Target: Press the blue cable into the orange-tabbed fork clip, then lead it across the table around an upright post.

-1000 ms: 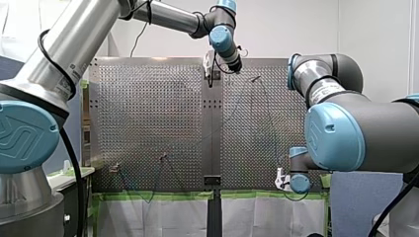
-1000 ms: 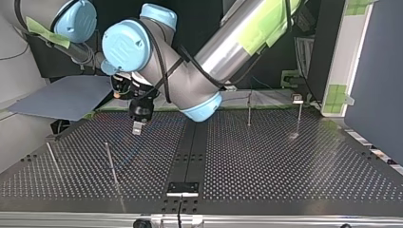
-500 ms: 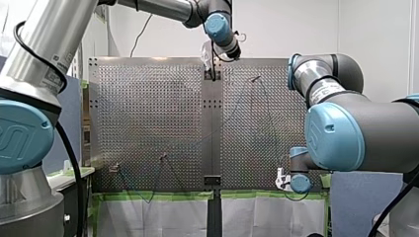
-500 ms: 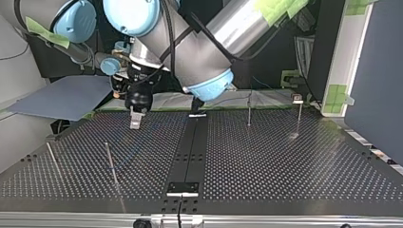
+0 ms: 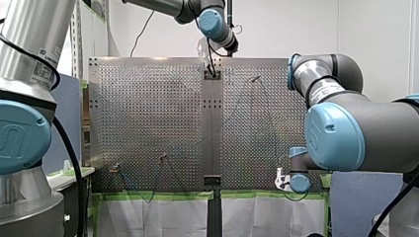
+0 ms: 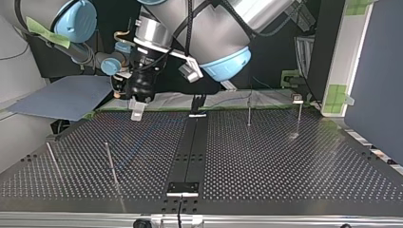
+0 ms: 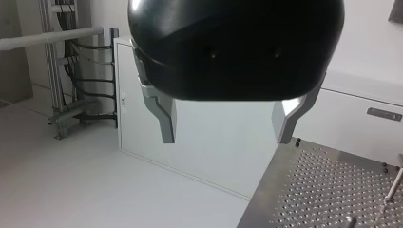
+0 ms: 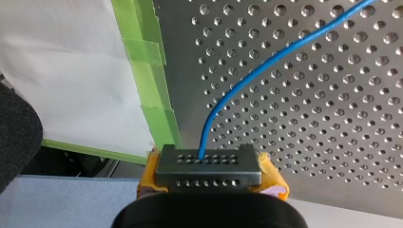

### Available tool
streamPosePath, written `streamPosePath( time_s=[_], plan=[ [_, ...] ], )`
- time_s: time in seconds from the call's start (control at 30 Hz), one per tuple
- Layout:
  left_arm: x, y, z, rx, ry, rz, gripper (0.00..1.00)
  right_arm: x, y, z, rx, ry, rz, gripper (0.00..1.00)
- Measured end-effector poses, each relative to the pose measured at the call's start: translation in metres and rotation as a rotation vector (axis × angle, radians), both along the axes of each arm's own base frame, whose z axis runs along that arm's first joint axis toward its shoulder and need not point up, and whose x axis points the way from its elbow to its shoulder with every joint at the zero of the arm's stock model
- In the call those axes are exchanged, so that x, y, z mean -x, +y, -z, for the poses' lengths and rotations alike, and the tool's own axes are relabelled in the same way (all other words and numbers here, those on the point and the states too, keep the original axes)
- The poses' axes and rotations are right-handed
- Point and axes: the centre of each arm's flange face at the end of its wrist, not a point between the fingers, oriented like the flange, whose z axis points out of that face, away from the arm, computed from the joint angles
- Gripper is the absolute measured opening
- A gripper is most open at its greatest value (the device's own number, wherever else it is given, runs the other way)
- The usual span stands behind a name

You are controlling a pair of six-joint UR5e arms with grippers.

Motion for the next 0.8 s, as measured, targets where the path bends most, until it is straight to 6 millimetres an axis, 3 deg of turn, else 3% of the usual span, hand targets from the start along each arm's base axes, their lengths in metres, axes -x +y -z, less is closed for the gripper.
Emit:
streamPosePath(
  time_s=[0.8],
  plan=[
    [-0.008, 0.01, 0.076, 0.026, 0.009, -0.017, 0.99, -0.003, 0.001, 0.0, -0.001, -0.001, -0.005, 0.0]
  ],
)
